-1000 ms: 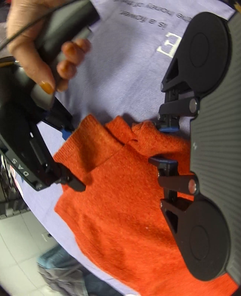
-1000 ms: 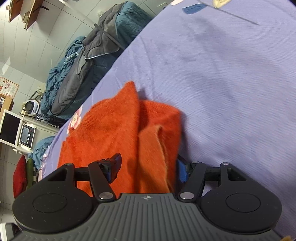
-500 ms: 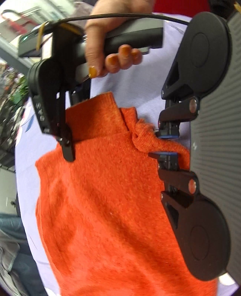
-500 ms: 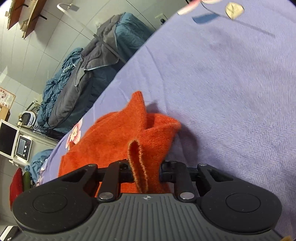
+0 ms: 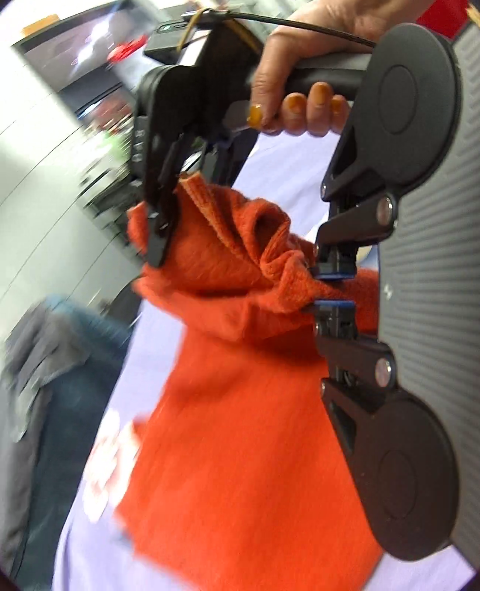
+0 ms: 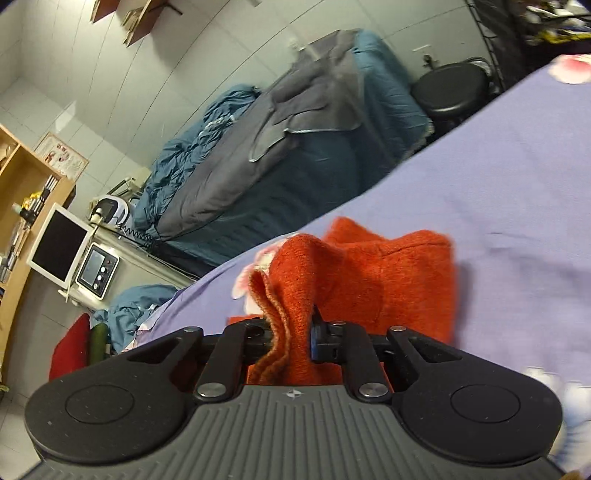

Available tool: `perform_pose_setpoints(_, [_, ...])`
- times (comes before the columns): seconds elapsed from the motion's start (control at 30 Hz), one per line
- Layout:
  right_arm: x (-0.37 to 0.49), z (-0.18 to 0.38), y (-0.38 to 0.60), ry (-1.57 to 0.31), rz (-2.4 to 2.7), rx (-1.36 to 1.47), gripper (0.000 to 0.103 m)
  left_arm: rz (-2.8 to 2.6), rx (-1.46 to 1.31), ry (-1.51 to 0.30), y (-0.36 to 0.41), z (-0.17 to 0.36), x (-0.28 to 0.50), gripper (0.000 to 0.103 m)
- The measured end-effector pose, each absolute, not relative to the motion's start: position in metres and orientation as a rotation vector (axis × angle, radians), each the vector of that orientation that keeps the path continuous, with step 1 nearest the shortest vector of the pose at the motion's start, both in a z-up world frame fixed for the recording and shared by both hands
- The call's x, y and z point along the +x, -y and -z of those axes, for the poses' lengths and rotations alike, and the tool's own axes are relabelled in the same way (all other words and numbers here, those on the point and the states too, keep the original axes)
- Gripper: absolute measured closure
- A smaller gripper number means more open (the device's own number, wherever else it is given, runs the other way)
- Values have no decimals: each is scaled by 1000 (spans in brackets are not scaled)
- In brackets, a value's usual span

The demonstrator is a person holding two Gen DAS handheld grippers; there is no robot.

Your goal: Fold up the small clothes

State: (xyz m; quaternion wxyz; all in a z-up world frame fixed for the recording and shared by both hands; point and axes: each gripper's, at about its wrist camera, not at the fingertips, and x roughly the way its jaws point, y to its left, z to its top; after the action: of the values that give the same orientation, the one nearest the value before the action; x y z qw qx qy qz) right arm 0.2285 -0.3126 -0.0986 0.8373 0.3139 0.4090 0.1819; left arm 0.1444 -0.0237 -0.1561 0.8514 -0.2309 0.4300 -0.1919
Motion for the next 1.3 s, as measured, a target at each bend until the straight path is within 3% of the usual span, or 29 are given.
perform_pose_setpoints(0.17, [248, 105, 245, -882, -459, 597, 81, 238, -497, -885, -43, 159, 149, 94])
perform_pose_setpoints(0.47, [254, 116, 172, -961, -515, 499, 80, 121, -480, -890, -95, 170, 133, 94])
perform_pose_setpoints(0.57, [253, 121, 160, -993, -506, 468, 69, 81, -492, -905, -104, 183, 128, 95])
perform_pose_setpoints(0.63, [251, 122, 160, -1015, -515, 474, 45, 66, -498, -916, -113, 186, 118, 95])
perform_pose_setpoints(0.83, [227, 105, 179, -937, -491, 382, 41, 109, -543, -945, -119, 201, 116, 95])
perform_pose_setpoints(0.93, [218, 106, 197, -945, -471, 369, 41, 115, -555, -944, -118, 203, 128, 84])
perform_pose_setpoints(1.0, [215, 105, 204, -950, -466, 334, 41, 121, -579, -952, -119, 207, 134, 66])
perform_pose_setpoints(1.1, [210, 103, 207, -951, -468, 292, 40, 139, -634, -965, -120, 213, 140, 59])
perform_pose_setpoints(1.17, [209, 102, 206, -951, -474, 282, 38, 138, -635, -970, -118, 217, 143, 62])
perform_pose_setpoints(1.2, [208, 101, 206, -949, -475, 281, 37, 133, -636, -967, -117, 217, 143, 81])
perform_pose_setpoints(1.23, [207, 101, 206, -948, -477, 281, 36, 125, -641, -964, -117, 218, 147, 90])
perform_pose_setpoints(1.3, [206, 102, 205, -949, -481, 277, 37, 129, -674, -952, -117, 216, 150, 92])
